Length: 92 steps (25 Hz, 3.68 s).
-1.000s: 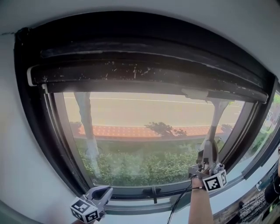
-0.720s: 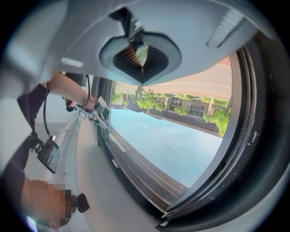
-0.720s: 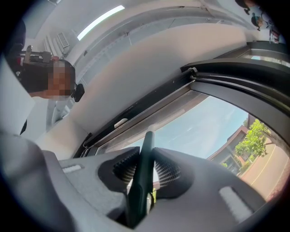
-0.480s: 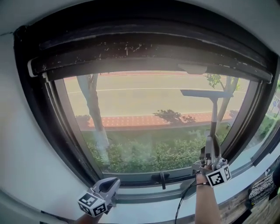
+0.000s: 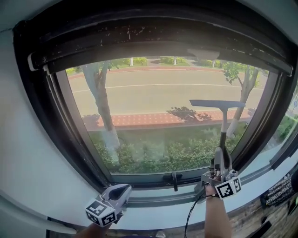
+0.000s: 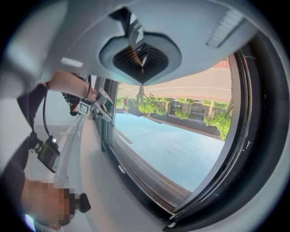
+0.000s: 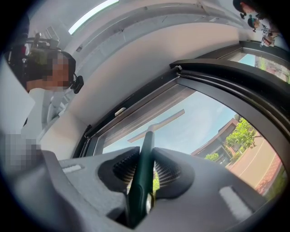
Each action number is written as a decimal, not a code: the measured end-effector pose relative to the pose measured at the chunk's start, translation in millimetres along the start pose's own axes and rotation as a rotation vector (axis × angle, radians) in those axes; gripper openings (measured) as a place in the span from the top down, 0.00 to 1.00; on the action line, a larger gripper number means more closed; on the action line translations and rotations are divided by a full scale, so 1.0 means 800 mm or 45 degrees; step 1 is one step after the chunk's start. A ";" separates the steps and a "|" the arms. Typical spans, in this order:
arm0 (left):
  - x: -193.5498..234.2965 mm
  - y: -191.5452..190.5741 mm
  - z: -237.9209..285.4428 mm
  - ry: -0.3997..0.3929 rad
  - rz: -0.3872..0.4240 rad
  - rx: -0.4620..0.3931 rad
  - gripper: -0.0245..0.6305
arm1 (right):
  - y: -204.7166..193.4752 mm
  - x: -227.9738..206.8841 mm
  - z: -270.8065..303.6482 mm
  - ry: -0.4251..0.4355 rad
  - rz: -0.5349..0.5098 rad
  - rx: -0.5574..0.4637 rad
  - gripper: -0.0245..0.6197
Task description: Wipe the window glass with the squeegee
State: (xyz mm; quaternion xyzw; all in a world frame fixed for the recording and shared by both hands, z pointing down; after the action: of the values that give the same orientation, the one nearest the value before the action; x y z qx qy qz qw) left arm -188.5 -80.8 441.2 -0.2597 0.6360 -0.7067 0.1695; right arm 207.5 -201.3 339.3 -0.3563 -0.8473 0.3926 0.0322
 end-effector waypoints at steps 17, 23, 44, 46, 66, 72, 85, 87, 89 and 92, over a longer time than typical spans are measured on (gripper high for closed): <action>-0.021 -0.013 -0.001 -0.011 0.026 0.073 0.96 | -0.045 -0.012 -0.069 -0.067 0.076 0.100 0.80; -0.034 -0.017 0.005 -0.038 0.040 0.101 0.96 | -0.063 -0.016 -0.095 -0.096 0.088 0.147 0.80; -0.061 -0.027 -0.003 -0.061 0.060 0.214 0.96 | -0.139 -0.006 -0.193 -0.215 0.211 0.287 0.80; -0.061 -0.030 -0.003 -0.049 0.054 0.219 0.96 | -0.146 -0.006 -0.204 -0.225 0.214 0.302 0.80; -0.052 -0.058 -0.020 0.023 -0.014 0.320 0.96 | -0.203 -0.019 -0.297 -0.315 0.229 0.484 0.80; -0.047 -0.066 -0.024 0.050 -0.038 0.335 0.96 | -0.221 -0.027 -0.328 -0.350 0.247 0.567 0.80; -0.039 -0.064 -0.015 0.018 -0.106 0.234 0.96 | -0.193 -0.015 -0.318 -0.390 0.207 0.656 0.80; -0.033 -0.063 -0.012 0.000 -0.114 0.209 0.96 | -0.176 -0.001 -0.303 -0.359 0.193 0.626 0.80; -0.022 -0.064 -0.012 -0.016 -0.126 0.199 0.96 | -0.161 0.014 -0.283 -0.342 0.189 0.580 0.80; -0.009 -0.065 0.004 -0.054 -0.124 0.152 0.96 | -0.134 0.017 -0.243 -0.295 0.148 0.486 0.80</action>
State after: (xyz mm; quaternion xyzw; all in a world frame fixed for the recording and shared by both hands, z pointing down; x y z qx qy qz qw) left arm -176.3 -72.5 491.6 -0.2947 0.5756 -0.7451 0.1633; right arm 199.9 -115.0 544.0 -0.3445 -0.7339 0.5851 -0.0211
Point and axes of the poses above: the fingertips, and each gripper's own axes: z forward along the fingers, x to its left, y out of its top, the point moved 7 cm from there along -z, backward along the fingers, and after that the axes turned 4 degrees about -x, right-handed, at the moved point
